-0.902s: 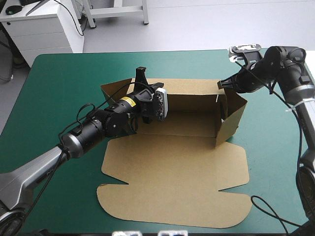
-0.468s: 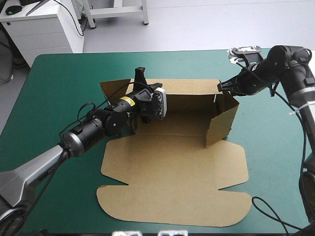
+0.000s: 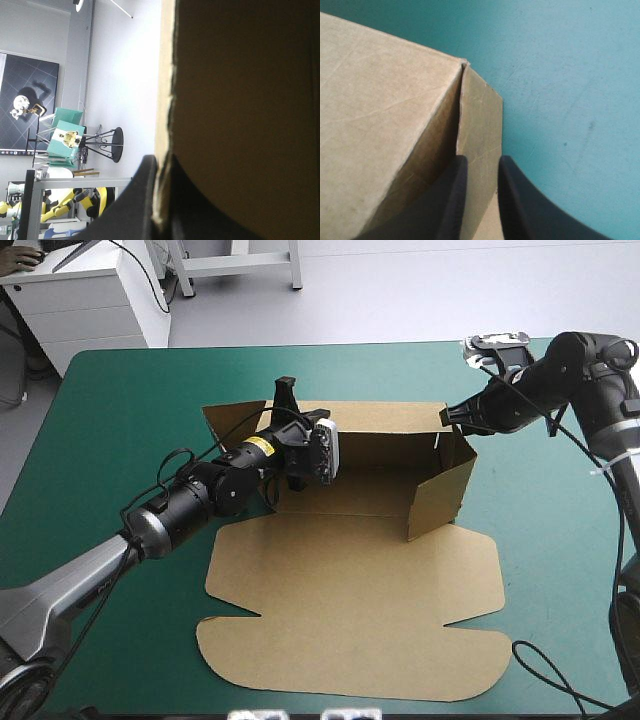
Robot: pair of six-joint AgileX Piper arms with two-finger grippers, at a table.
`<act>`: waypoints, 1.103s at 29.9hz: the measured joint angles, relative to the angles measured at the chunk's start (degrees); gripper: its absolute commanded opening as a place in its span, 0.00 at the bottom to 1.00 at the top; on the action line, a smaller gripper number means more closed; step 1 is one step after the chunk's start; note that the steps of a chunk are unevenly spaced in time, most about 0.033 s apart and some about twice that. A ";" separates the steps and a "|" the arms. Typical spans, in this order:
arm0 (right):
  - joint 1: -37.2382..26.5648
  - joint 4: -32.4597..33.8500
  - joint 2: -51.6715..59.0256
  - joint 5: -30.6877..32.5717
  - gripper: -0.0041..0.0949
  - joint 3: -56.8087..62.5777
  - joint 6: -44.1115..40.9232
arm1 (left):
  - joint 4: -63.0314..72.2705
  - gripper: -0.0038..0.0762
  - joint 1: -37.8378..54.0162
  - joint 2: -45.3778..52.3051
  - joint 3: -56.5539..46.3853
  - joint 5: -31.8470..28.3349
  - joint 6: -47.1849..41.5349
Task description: Fold the box
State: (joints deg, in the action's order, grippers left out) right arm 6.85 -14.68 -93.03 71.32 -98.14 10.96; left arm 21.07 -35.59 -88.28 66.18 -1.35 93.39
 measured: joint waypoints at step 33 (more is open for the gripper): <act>0.00 -1.71 9.35 0.14 0.02 13.35 2.03 | 1.92 0.04 0.00 0.00 0.00 0.02 0.46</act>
State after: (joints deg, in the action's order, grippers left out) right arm 6.85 -16.40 -83.68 71.46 -84.79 12.99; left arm 22.99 -35.59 -88.28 66.18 -1.33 93.86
